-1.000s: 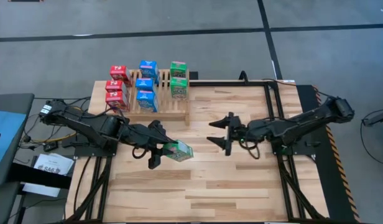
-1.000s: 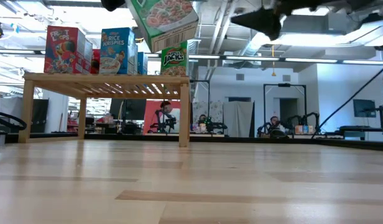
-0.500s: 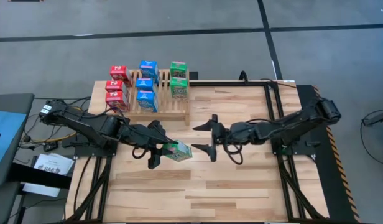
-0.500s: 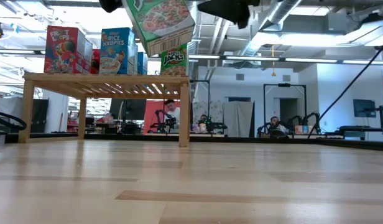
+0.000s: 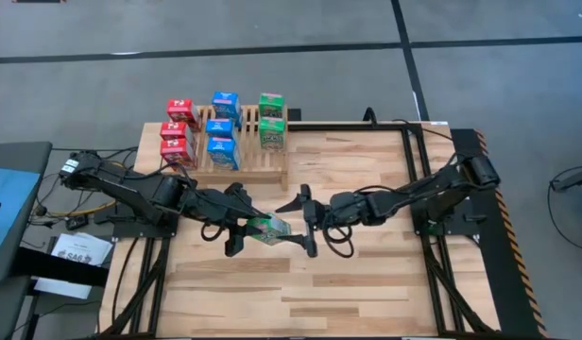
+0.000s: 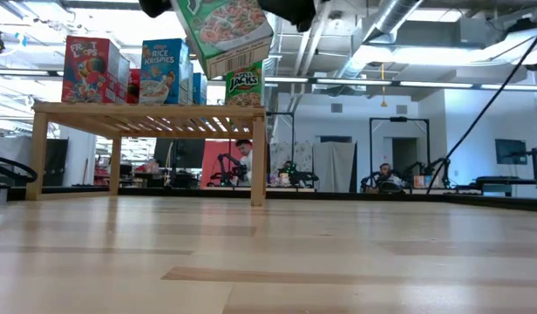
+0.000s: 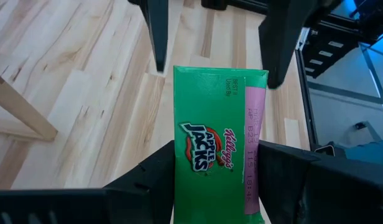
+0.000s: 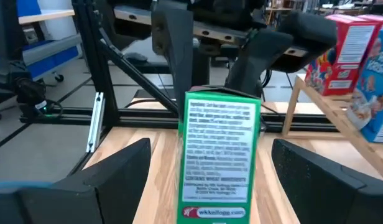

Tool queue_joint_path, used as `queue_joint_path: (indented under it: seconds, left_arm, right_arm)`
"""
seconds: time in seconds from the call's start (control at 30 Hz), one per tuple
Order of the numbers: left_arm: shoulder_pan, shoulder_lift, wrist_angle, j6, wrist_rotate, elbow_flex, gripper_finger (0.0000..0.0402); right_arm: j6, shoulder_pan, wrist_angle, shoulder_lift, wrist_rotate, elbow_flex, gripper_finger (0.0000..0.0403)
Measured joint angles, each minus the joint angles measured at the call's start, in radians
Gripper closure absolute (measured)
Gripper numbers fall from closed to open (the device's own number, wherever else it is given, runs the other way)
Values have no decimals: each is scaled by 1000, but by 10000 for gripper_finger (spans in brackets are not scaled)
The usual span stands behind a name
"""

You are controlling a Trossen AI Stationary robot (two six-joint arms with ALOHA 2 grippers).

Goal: Stack cereal on shelf
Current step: Put the green cereal box on the shelf aligned with the green cereal boxes

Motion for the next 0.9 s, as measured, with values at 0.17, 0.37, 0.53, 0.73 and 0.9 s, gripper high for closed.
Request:
queue_joint_path:
  seconds: [0.17,0.37,0.53,0.73,0.9]
  left_arm:
    - [0,0,0,0,0,0,235]
    - [0,0,5,0,0,0,235]
    - [0,0,11,1,-5,0,235]
    - [0,0,38,22,-10,0,235]
    - [0,0,64,27,-12,-1,235]
  right_arm:
    - [6,0,-8,38,-5,29,45]
    - [58,-9,-69,43,-6,52,47]
    - [61,-10,-80,43,-6,52,72]
    - [82,-10,-90,43,-7,52,105]
    - [82,-10,-95,43,-7,52,119]
